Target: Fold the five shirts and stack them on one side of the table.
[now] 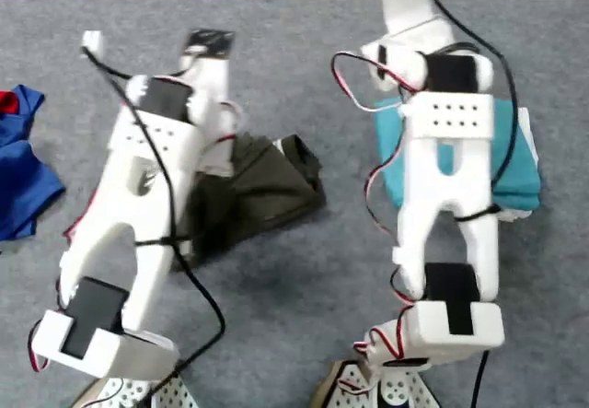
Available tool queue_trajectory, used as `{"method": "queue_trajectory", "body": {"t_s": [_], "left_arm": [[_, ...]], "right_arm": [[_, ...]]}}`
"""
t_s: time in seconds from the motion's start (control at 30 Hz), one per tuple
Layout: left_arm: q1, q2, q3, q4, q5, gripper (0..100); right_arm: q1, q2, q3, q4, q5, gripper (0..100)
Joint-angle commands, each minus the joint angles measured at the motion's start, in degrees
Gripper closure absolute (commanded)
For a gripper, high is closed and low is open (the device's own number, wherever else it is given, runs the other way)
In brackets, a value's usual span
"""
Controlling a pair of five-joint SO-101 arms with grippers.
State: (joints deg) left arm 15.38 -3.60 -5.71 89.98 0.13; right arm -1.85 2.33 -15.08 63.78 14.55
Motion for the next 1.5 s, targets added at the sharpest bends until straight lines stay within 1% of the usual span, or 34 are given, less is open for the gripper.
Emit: {"method": "queue_trajectory", "body": {"t_s": [0.0, 0.13, 0.23, 0.37, 0.53, 0.57, 0.63, 0.73, 0.77, 0.8, 0.87, 0.93, 1.03, 1.1, 1.13, 1.2, 1.27, 1.4, 1.47], "left_arm": [[4.4, -0.3, -0.5, -7.3, 3.9, 98], [7.3, -0.3, 2.3, -14.5, 6.4, 98], [9.8, -0.3, 3.3, -17.5, 7.3, 98], [12.1, 0.6, 3.2, -19.3, 7.6, 98], [11.8, 6.5, 2.7, -20.0, 7.7, 98], [11.8, 7.5, 2.7, -19.9, 8.3, 97], [11.6, 8.8, 2.7, -19.8, 12.0, 91], [8.5, 8.0, 2.5, -19.3, 20.2, 77], [7.0, 7.0, 1.5, -18.1, 22.1, 74], [5.5, 5.8, -0.6, -16.9, 23.0, 73], [2.6, 3.3, -5.4, -14.7, 22.3, 74], [-0.5, 1.2, -9.3, -12.3, 19.6, 77], [-7.6, -0.2, -11.3, -8.8, 16.8, 88], [-12.4, 0.3, -8.2, -8.7, 16.2, 97], [-14.3, 1.1, -5.5, -9.8, 16.0, 99], [-17.4, 2.4, 0.2, -12.0, 16.0, 97], [-19.7, 3.8, 6.4, -16.6, 15.8, 98], [-20.9, 4.6, 19.0, -27.7, 16.1, 98], [-20.6, 4.8, 23.6, -33.0, 16.5, 98]], "right_arm": [[3.6, -4.4, -0.1, -1.9, -0.5, 99.4], [6.7, -5.1, -0.5, -2.0, -0.4, 99.4], [7.4, -5.1, -0.2, -3.0, -0.4, 99.4], [7.4, -4.7, -0.1, -3.4, -0.4, 99.4], [7.4, -4.6, -0.1, -3.4, -0.4, 99.4], [7.4, -4.6, -0.1, -3.4, -0.4, 99.3], [7.2, -4.6, -0.1, -3.3, -0.4, 99.3], [6.0, -4.6, 0.3, -2.7, 3.3, 99.3], [5.2, -4.6, 0.8, -2.3, 5.5, 99.3], [4.4, -4.9, 1.3, -1.8, 7.0, 99.3], [1.9, -5.1, 1.5, -0.8, 8.0, 99.3], [-0.9, -5.1, 1.2, 1.2, 8.4, 99.3], [-6.3, -4.9, 1.6, 6.3, 8.4, 99.3], [-10.2, -4.6, 1.7, 9.7, 8.4, 99.3], [-12.4, -4.6, 1.8, 10.7, 8.4, 99.3], [-16.0, -4.6, 2.2, 11.0, 8.4, 99.3], [-20.0, -4.5, 2.4, 11.0, 9.1, 99.3], [-27.5, -2.2, 4.1, 10.9, 8.8, 99.3], [-28.9, 1.6, 4.9, 9.8, 8.4, 99.3]]}}
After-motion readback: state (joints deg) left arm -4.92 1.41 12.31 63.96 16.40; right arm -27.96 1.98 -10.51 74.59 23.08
